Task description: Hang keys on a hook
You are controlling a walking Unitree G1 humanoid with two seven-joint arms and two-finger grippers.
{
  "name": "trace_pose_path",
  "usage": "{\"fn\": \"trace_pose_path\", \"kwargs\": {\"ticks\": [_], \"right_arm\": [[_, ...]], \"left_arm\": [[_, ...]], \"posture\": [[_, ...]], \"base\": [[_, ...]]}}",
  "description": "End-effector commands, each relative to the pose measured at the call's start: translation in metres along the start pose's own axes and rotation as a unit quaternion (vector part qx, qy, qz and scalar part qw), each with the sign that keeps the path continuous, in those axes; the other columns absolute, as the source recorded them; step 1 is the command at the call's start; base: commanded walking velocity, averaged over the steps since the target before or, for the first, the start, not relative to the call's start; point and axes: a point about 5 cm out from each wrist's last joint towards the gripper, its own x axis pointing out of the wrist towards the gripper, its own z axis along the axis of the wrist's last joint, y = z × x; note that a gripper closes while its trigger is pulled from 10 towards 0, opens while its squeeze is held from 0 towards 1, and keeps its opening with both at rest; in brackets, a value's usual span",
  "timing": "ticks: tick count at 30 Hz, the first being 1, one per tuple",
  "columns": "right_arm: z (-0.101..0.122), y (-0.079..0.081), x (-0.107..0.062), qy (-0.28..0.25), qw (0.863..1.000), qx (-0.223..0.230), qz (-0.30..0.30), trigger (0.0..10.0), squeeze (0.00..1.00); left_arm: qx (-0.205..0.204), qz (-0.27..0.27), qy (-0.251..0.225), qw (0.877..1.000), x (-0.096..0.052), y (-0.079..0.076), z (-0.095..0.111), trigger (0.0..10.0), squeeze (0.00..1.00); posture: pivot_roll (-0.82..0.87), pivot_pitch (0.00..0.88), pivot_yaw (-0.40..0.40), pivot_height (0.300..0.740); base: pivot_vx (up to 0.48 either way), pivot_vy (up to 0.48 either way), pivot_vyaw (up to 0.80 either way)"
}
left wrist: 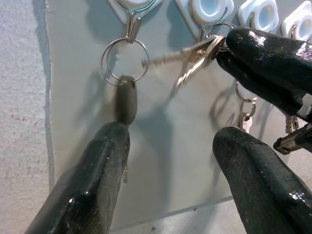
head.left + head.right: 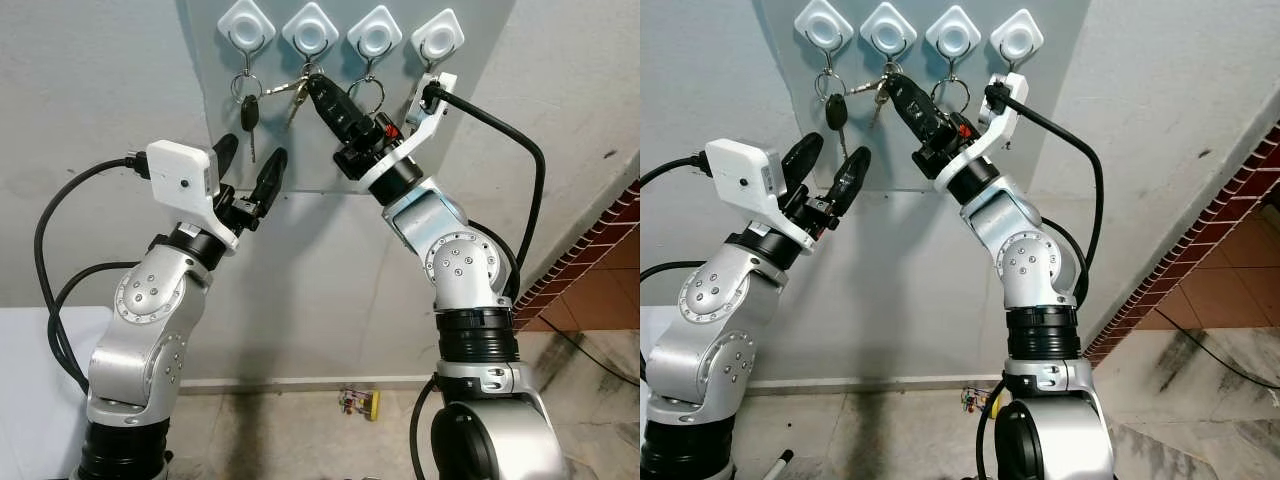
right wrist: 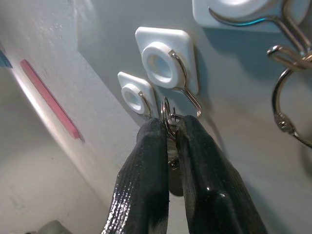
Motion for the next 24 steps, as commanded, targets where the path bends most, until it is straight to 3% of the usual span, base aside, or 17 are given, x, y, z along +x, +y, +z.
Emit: {"fn": "trace_pose_path", "kwargs": {"ticks": [1, 19, 20, 21, 22, 24], "right_arm": [[-0.0078, 0.0022, 0.0032, 0.018, 1.000, 0.002, 0.007, 10.0, 1.00], [-0.0066, 0.0016, 0.0025, 0.010, 1.000, 0.005, 0.006, 10.0, 1.00], [-0.0059, 0.0014, 0.0023, 0.006, 1.000, 0.001, 0.005, 10.0, 0.59], [-0.0059, 0.0014, 0.0023, 0.006, 1.000, 0.001, 0.005, 10.0, 0.59], [-0.0053, 0.0010, 0.0022, 0.003, 1.000, -0.004, 0.005, 10.0, 0.00], [-0.0053, 0.0013, 0.0021, 0.002, 1.000, -0.002, 0.008, 10.0, 0.00]], "left_arm": [[0.000, -0.003, -0.009, 1.000, -0.0011, -0.0013, 0.0059, 10.0, 0.00], [-0.004, -0.002, -0.008, 1.000, -0.0014, -0.0018, 0.0058, 10.0, 0.00], [-0.004, -0.001, -0.007, 1.000, -0.0013, -0.0018, 0.0057, 10.0, 0.00], [-0.004, -0.001, -0.007, 1.000, -0.0013, -0.0018, 0.0057, 10.0, 0.00], [-0.004, -0.002, -0.007, 1.000, -0.0013, -0.0018, 0.0057, 10.0, 0.00], [-0.004, -0.002, -0.007, 1.000, -0.0014, -0.0018, 0.0057, 10.0, 0.00]], "posture": [[-0.06, 0.113, -0.044, 0.740], [-0.06, 0.118, -0.046, 0.740], [-0.06, 0.119, -0.047, 0.740], [-0.06, 0.119, -0.047, 0.740], [-0.06, 0.120, -0.046, 0.740], [-0.06, 0.120, -0.045, 0.740]], "base": [[0.000, 0.000, 0.00], [0.000, 0.000, 0.00], [0.000, 0.000, 0.00], [0.000, 0.000, 0.00], [0.000, 0.000, 0.00], [0.000, 0.000, 0.00]]}}
